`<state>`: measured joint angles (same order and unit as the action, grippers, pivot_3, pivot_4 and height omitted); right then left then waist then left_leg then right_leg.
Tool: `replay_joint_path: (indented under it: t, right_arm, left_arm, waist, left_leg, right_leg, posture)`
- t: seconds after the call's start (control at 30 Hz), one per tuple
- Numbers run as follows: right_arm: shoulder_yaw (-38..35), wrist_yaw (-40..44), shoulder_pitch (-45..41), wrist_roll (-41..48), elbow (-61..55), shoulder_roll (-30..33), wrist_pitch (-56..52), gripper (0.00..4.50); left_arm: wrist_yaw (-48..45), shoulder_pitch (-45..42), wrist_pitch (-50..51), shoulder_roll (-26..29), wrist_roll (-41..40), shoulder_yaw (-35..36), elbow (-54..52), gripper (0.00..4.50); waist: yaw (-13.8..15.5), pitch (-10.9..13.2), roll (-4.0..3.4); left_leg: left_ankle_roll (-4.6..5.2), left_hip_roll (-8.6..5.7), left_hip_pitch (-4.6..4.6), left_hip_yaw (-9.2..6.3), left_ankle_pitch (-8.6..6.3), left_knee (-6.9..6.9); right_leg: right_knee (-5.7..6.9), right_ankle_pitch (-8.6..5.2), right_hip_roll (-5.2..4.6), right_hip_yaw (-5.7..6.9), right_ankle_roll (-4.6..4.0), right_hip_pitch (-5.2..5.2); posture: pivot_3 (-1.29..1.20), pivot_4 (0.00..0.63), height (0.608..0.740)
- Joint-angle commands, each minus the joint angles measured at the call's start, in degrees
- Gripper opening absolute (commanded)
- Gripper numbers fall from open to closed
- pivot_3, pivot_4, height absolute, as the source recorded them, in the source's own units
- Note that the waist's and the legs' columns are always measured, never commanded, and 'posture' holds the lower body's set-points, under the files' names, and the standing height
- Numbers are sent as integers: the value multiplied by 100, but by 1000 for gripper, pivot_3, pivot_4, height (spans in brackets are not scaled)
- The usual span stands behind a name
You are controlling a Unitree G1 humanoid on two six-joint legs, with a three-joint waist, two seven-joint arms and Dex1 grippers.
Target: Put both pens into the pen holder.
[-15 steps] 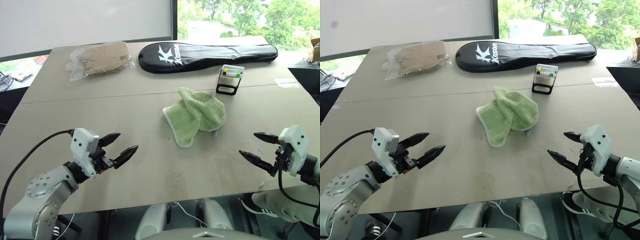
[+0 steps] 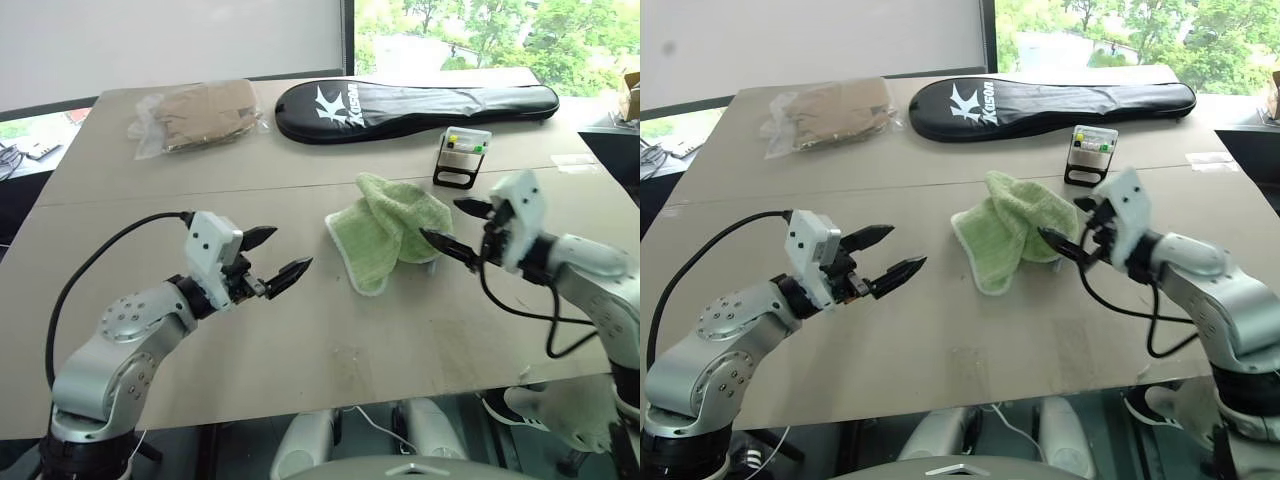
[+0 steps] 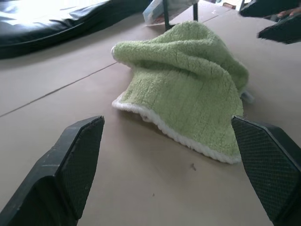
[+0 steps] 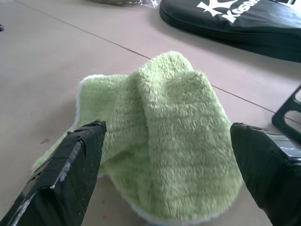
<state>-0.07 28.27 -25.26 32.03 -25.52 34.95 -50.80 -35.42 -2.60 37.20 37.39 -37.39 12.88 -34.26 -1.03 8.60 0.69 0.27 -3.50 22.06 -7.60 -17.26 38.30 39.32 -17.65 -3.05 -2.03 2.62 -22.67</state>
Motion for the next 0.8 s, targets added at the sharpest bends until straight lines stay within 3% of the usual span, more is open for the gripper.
replay_joint_path:
  t: [0.03, 0.2, 0.37, 0.47, 0.7, 0.8]
  right_arm:
    - [623, -104, -628, -391, 485, -329, -24, 4500]
    - [1079, -313, -1551, -660, 1738, -1119, -477, 4500]
    - [1599, -104, -1883, -1151, 2847, -1448, -273, 4500]
    - [1780, -100, -1914, -1590, 3167, -1456, 201, 3592]
    - [1480, 26, -1833, -1857, 2434, -1345, 851, 182]
    - [934, 200, -1750, -1284, 1656, -1373, 504, 40]
  left_arm:
    - [-426, 87, -261, 156, -94, -3, -228, 4468]
    - [-588, 133, -174, 279, -263, 36, -335, 4468]
    - [-491, 298, -169, 234, -300, 99, -433, 4468]
    - [-378, 315, -140, 208, -352, 136, -508, 4500]
    - [-183, 506, -194, 180, -366, 200, -608, 4500]
    - [-93, 471, -212, 136, -406, 194, -583, 4500]
  waist:
    - [-52, 0, -1]
    - [-118, 1, -2]
    - [-126, 1, -2]
    - [-127, 1, -2]
    - [-142, 2, -4]
    - [-135, 3, -4]
  left_leg:
    - [-1, 1, -4, 3, 0, -3]
    - [-3, 1, -9, 3, 2, 2]
    - [-2, -1, -8, 1, 2, 2]
    - [-2, -1, -8, 3, 2, 2]
    - [-4, -1, -11, 4, 3, 4]
    - [-4, -1, -6, 4, 3, 4]
  right_leg:
    - [4, 0, 2, -6, 0, -1]
    - [17, 0, 3, -8, 0, 0]
    - [22, 0, 1, -7, 0, -3]
    - [24, 0, 0, -9, 0, -6]
    - [38, 0, 2, -13, 0, -8]
    - [39, 0, 2, -13, 0, -15]
  posture:
    - [0, 150, 740]
    - [0, 150, 740]
    - [0, 150, 740]
    - [0, 150, 740]
    - [0, 150, 740]
    - [0, 150, 740]
